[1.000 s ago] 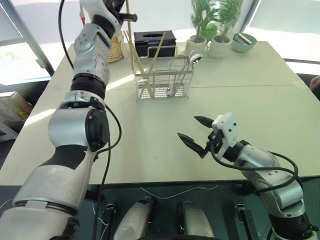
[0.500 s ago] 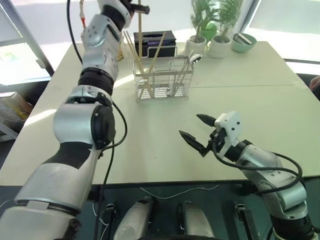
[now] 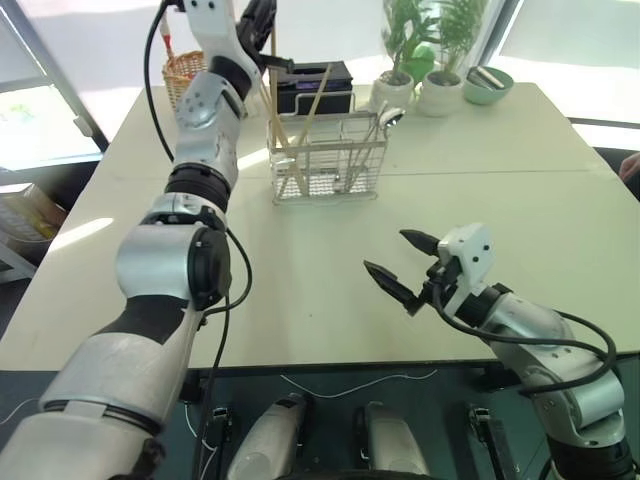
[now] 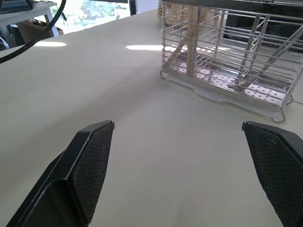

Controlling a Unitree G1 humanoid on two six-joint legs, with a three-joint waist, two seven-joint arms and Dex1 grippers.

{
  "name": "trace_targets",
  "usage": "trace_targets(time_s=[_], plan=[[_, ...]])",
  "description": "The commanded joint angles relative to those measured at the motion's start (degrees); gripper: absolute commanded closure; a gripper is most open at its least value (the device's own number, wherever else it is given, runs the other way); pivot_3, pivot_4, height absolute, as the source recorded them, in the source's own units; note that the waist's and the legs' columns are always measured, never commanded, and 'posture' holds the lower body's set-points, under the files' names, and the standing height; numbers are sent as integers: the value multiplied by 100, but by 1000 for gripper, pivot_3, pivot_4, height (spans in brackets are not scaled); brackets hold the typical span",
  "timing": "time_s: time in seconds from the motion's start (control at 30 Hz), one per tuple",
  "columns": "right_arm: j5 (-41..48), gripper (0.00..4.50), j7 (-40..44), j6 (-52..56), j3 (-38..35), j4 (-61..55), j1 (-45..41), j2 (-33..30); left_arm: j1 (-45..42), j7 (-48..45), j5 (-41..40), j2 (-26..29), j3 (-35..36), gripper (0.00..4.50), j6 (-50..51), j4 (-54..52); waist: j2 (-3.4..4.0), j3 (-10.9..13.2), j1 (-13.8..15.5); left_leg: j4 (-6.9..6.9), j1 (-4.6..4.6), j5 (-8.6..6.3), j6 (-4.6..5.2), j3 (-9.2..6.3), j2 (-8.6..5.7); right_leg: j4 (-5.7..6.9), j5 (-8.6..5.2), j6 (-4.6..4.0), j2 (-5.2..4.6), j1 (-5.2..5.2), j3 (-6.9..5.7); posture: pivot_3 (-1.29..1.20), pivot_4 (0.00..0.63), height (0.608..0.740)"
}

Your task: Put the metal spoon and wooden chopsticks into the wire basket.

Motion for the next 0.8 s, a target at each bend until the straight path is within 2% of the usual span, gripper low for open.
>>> trace_targets(time_s=[0.03, 0.07, 0.17, 0.23, 0.3, 0.53, 0.67, 0.8], plan=[[140, 0, -36, -23, -166, -255, -27, 38, -76, -10, -85, 15, 90, 3732, 31, -57, 0, 0, -3, 0, 0, 0, 0, 0, 0, 0, 0, 0, 0, 0, 0, 0, 150, 725], [150, 0, -43, -20, -170, -249, -34, 39, -78, -22, -114, 11, 114, 3436, 66, -55, 0, 0, -4, 0, 0, 0, 0, 0, 0, 0, 0, 0, 0, 0, 0, 0, 150, 725], [170, 0, -59, -31, -155, -229, -52, 33, -70, -57, -146, 18, 144, 2004, 128, -75, 0, 0, -4, 0, 0, 1, 1, 0, 0, 0, 0, 0, 0, 0, 0, 0, 150, 725], [165, 0, -50, -60, -147, -205, -47, 26, -60, -75, -174, 28, 164, 884, 205, -114, 0, 0, -4, 0, 0, 1, 1, 0, 0, 0, 0, 0, 0, 0, 0, 0, 150, 725], [141, 0, -32, -93, -134, -161, -64, 16, -44, -205, -266, 49, 202, 29, 400, -182, 0, 0, -3, 1, 0, 1, 1, 0, 0, 0, 0, 0, 0, 0, 0, 0, 150, 725], [9, 0, 100, -183, -212, 93, -360, -145, 358, -1379, -438, 447, -9, 29, 1393, -1147, 1, 0, -105, 0, 0, 1, 2, 0, 0, 3, 0, 0, 1, 1, 0, 0, 150, 725], [14, 0, 254, -182, -545, 452, -783, -476, 1494, -2378, -403, 1388, -487, 29, 2520, -3092, 5, -3, -315, -5, 1, 2, 3, 3, 0, 5, 0, -1, 1, 3, 5, 0, 150, 725], [32, 0, 428, -194, -651, 711, -951, -638, 3065, -3103, -686, 2297, -821, 29, 3909, -5313, 9, -5, -328, -24, 9, 3, 1, 6, 6, 9, -1, -3, 2, -3, 10, 0, 150, 725]])
